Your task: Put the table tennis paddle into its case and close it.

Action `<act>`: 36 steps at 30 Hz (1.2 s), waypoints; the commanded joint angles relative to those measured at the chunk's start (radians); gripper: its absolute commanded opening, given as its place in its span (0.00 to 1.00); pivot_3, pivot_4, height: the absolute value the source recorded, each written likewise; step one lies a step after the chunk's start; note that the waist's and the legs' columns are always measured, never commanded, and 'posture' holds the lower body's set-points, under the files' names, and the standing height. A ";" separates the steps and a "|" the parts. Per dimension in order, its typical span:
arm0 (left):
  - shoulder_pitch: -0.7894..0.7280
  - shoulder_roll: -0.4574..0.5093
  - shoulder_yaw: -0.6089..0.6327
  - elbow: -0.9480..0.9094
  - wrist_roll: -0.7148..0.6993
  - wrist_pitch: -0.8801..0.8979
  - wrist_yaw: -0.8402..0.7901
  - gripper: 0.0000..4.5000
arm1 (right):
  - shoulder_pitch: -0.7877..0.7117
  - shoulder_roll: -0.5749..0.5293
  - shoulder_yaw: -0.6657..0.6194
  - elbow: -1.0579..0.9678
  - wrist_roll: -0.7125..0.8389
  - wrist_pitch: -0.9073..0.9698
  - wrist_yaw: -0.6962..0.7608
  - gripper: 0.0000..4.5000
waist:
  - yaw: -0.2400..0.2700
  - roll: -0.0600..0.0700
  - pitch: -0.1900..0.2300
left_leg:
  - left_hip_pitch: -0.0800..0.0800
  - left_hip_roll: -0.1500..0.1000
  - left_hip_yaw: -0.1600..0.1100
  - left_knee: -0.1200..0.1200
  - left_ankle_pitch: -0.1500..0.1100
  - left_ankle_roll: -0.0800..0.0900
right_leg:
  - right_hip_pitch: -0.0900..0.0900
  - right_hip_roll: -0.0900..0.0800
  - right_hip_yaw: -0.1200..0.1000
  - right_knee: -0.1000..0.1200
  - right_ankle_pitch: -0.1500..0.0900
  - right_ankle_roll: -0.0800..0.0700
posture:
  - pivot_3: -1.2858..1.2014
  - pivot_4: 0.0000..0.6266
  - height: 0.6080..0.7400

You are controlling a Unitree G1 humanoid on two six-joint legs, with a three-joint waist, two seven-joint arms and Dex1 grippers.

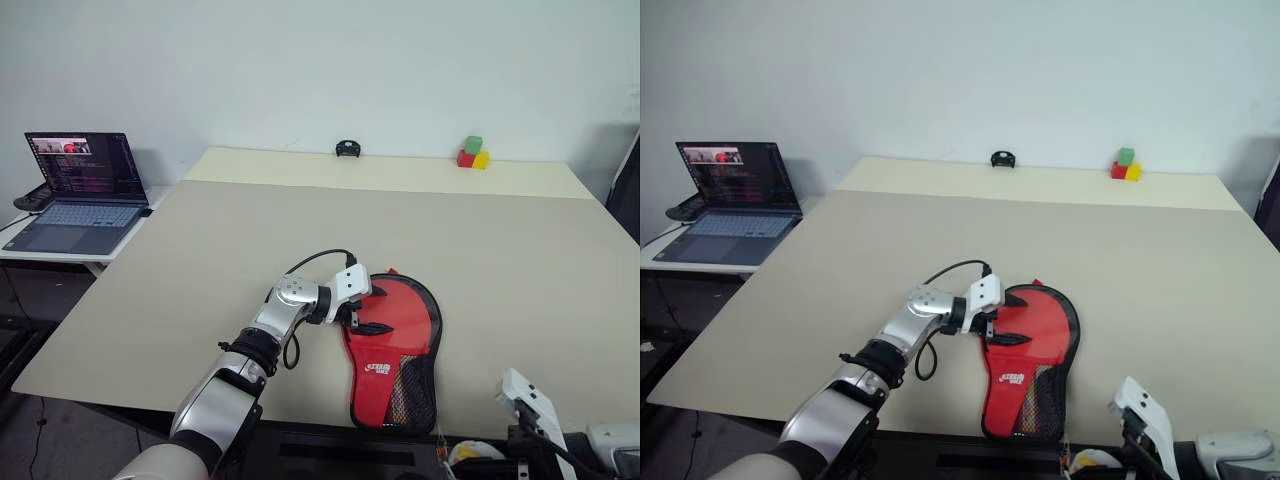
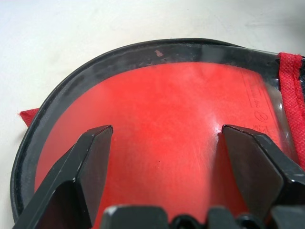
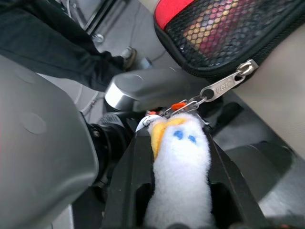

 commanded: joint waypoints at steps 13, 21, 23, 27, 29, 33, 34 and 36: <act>0.039 -0.023 -0.074 0.085 0.094 0.024 0.007 0.89 | -0.043 0.010 0.173 -0.043 0.073 -0.070 -0.085 0.13 | 0.002 0.001 -0.006 | 0.000 -0.001 -0.001 0.000 0.000 0.000 | 0.001 0.000 -0.002 -0.001 0.000 0.000 | 0.52 0.24 1.00; 0.041 -0.031 -0.074 0.083 0.097 0.024 0.010 0.89 | -0.038 0.001 0.178 -0.048 0.075 -0.101 -0.110 0.64 | 0.002 0.001 -0.008 | 0.000 -0.001 -0.003 0.000 0.000 0.000 | 0.002 0.000 -0.004 -0.001 0.000 0.000 | 0.52 0.24 1.00; 0.041 -0.033 -0.073 0.083 0.099 0.024 0.011 0.89 | -0.037 -0.003 0.179 -0.051 0.070 -0.112 -0.113 0.79 | 0.002 0.001 -0.008 | 0.001 -0.001 -0.005 0.001 0.000 0.000 | 0.005 0.000 -0.006 -0.002 0.000 0.000 | 0.52 0.24 1.00; 0.041 -0.038 -0.071 0.084 0.102 0.021 0.011 0.89 | -0.036 -0.014 0.165 -0.058 0.071 -0.139 -0.107 0.87 | 0.002 0.001 -0.008 | 0.005 -0.001 -0.010 0.001 0.000 0.000 | 0.014 0.000 -0.012 -0.008 -0.003 0.005 | 0.52 0.24 1.00; 0.042 -0.040 -0.069 0.084 0.103 0.020 0.010 0.89 | -0.044 -0.025 0.154 -0.057 0.071 -0.154 -0.100 0.87 | 0.002 0.002 -0.009 | 0.006 -0.001 -0.013 0.000 0.000 0.000 | 0.016 -0.001 -0.014 -0.011 -0.003 0.005 | 0.52 0.24 1.00; 0.044 -0.040 -0.068 0.080 0.102 0.018 0.006 0.89 | -0.105 -0.018 0.119 -0.021 0.069 -0.212 -0.091 0.87 | 0.002 0.002 -0.009 | 0.006 -0.001 -0.014 -0.001 0.000 0.000 | 0.018 -0.001 -0.015 -0.013 -0.002 0.004 | 0.52 0.24 1.00; 0.045 -0.039 -0.068 0.079 0.101 0.018 0.005 0.89 | -0.118 -0.013 0.115 -0.012 0.067 -0.225 -0.092 0.87 | 0.002 0.002 -0.009 | 0.006 -0.002 -0.014 -0.001 0.000 0.000 | 0.018 -0.001 -0.015 -0.013 -0.001 0.002 | 0.52 0.24 1.00; 0.047 -0.038 -0.068 0.077 0.100 0.017 0.004 0.89 | -0.169 0.010 0.103 0.034 0.051 -0.264 -0.094 0.87 | 0.002 0.001 -0.009 | 0.006 -0.002 -0.014 -0.001 0.000 0.000 | 0.018 -0.001 -0.016 -0.014 0.000 0.001 | 0.52 0.24 1.00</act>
